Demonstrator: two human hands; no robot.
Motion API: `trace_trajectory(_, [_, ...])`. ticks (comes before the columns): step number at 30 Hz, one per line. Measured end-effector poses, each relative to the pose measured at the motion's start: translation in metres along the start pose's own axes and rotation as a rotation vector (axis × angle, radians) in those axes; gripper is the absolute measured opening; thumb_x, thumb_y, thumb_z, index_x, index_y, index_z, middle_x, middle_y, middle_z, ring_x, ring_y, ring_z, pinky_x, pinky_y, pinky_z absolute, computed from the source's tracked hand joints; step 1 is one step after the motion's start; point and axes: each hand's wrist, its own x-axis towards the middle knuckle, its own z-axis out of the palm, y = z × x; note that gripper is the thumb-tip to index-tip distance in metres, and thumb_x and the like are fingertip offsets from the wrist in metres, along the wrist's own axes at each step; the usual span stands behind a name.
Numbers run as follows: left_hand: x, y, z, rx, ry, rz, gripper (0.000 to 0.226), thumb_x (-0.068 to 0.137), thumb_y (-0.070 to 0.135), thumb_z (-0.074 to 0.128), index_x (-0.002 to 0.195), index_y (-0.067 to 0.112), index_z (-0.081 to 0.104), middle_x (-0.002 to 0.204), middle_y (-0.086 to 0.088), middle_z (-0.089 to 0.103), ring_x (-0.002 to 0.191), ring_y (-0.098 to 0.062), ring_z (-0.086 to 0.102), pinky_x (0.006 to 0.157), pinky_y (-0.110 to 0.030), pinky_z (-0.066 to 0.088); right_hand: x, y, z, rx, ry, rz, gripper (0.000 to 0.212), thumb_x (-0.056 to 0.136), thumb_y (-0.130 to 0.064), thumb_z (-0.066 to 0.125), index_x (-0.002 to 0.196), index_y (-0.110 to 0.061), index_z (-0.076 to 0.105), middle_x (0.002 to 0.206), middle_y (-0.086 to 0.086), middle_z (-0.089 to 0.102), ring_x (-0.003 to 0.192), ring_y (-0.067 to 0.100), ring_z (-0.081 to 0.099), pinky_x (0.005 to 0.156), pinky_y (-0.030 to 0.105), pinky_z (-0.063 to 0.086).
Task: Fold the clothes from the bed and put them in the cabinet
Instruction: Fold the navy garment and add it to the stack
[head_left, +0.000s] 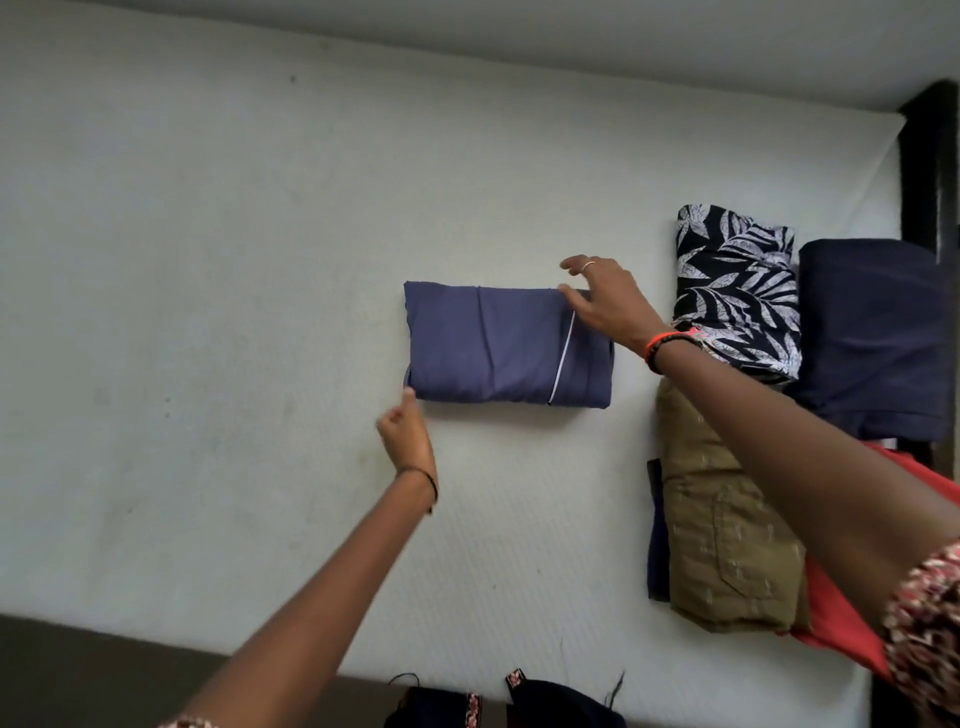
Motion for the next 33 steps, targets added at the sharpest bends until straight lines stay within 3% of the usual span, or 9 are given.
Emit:
trace_trajectory(2, [-0.023, -0.025, 0.005, -0.056, -0.266, -0.253, 0.029, 0.093, 0.04, 0.053, 0.087, 0.012, 0.057, 0.083, -0.003, 0.058, 0.079, -0.017, 0.056, 0.073, -0.027, 0.044, 0.008, -0.005, 0.003, -0.049, -0.102, -0.087, 0.052, 0.091, -0.045, 0.054, 0.133, -0.015, 0.049, 0.125, 0.012, 0.058, 0.121, 0.028, 0.049, 0.101, 0.037, 0.036])
trace_trajectory(4, [-0.034, -0.037, 0.02, -0.094, -0.481, -0.268, 0.035, 0.092, 0.044, 0.052, 0.117, 0.018, 0.054, 0.118, 0.001, 0.058, 0.112, -0.013, 0.055, 0.093, -0.029, 0.04, 0.016, -0.008, 0.007, -0.045, -0.215, -0.086, 0.063, 0.088, -0.056, 0.053, 0.138, -0.019, 0.043, 0.131, 0.011, 0.054, 0.123, 0.027, 0.047, 0.103, 0.038, 0.035])
trace_trajectory(6, [-0.038, -0.035, 0.041, -0.215, -0.55, -0.199, 0.032, 0.089, 0.042, 0.057, 0.118, 0.028, 0.053, 0.134, 0.006, 0.054, 0.126, -0.013, 0.049, 0.1, -0.031, 0.037, 0.021, -0.01, 0.011, -0.017, -0.338, -0.031, 0.069, 0.086, -0.061, 0.053, 0.141, -0.021, 0.039, 0.135, 0.009, 0.051, 0.123, 0.027, 0.047, 0.103, 0.04, 0.037])
trace_trajectory(12, [-0.027, -0.006, 0.083, -0.506, -0.445, -0.166, 0.063, 0.08, 0.033, 0.073, 0.136, 0.019, 0.048, 0.131, -0.001, 0.059, 0.117, -0.019, 0.059, 0.1, -0.04, 0.048, 0.024, -0.006, 0.023, -0.095, -0.39, 0.018, 0.07, 0.082, -0.067, 0.052, 0.135, -0.022, 0.044, 0.129, 0.008, 0.053, 0.118, 0.03, 0.05, 0.096, 0.041, 0.039])
trace_trajectory(16, [-0.022, 0.008, 0.086, -0.521, -0.491, -0.241, 0.049, 0.088, 0.026, 0.062, 0.133, 0.012, 0.05, 0.126, -0.009, 0.062, 0.114, -0.026, 0.06, 0.096, -0.044, 0.05, 0.015, -0.001, 0.025, 0.044, -0.388, 0.102, 0.067, 0.081, -0.064, 0.056, 0.132, -0.021, 0.046, 0.129, 0.003, 0.057, 0.116, 0.026, 0.054, 0.095, 0.037, 0.041])
trace_trajectory(22, [-0.026, 0.049, 0.073, -0.394, -0.677, -0.265, 0.038, 0.087, 0.02, 0.058, 0.123, 0.007, 0.057, 0.12, -0.011, 0.065, 0.11, -0.026, 0.063, 0.09, -0.039, 0.053, -0.021, 0.01, -0.003, 0.64, -0.503, 0.314, 0.055, 0.072, -0.062, 0.069, 0.111, -0.024, 0.062, 0.109, -0.008, 0.068, 0.1, 0.014, 0.065, 0.087, 0.028, 0.05])
trace_trajectory(26, [-0.039, 0.081, 0.078, -0.314, -0.847, -0.321, 0.024, 0.087, 0.014, 0.056, 0.109, 0.008, 0.063, 0.111, -0.008, 0.068, 0.101, -0.021, 0.066, 0.089, -0.034, 0.054, -0.058, 0.018, -0.037, 1.128, -0.566, 0.394, 0.027, 0.086, -0.035, 0.063, 0.106, -0.018, 0.063, 0.1, -0.006, 0.073, 0.093, 0.013, 0.068, 0.075, 0.021, 0.054])
trace_trajectory(30, [-0.054, 0.1, 0.106, -0.158, -0.961, -0.418, 0.034, 0.078, 0.014, 0.066, 0.111, 0.008, 0.062, 0.11, -0.009, 0.067, 0.1, -0.02, 0.065, 0.093, -0.036, 0.051, -0.093, 0.039, -0.061, 1.56, -0.58, 0.544, 0.065, 0.033, -0.042, 0.094, 0.086, -0.009, 0.075, 0.085, 0.007, 0.074, 0.075, 0.018, 0.072, 0.062, 0.026, 0.057])
trace_trajectory(33, [-0.069, 0.11, 0.141, -0.052, -1.042, -0.424, 0.041, 0.077, 0.019, 0.065, 0.116, 0.008, 0.059, 0.113, -0.01, 0.065, 0.105, -0.022, 0.062, 0.096, -0.037, 0.049, -0.107, 0.057, -0.08, 1.623, -0.469, 0.565, 0.066, 0.022, -0.037, 0.097, 0.079, -0.007, 0.077, 0.085, 0.009, 0.074, 0.074, 0.019, 0.072, 0.061, 0.026, 0.057])
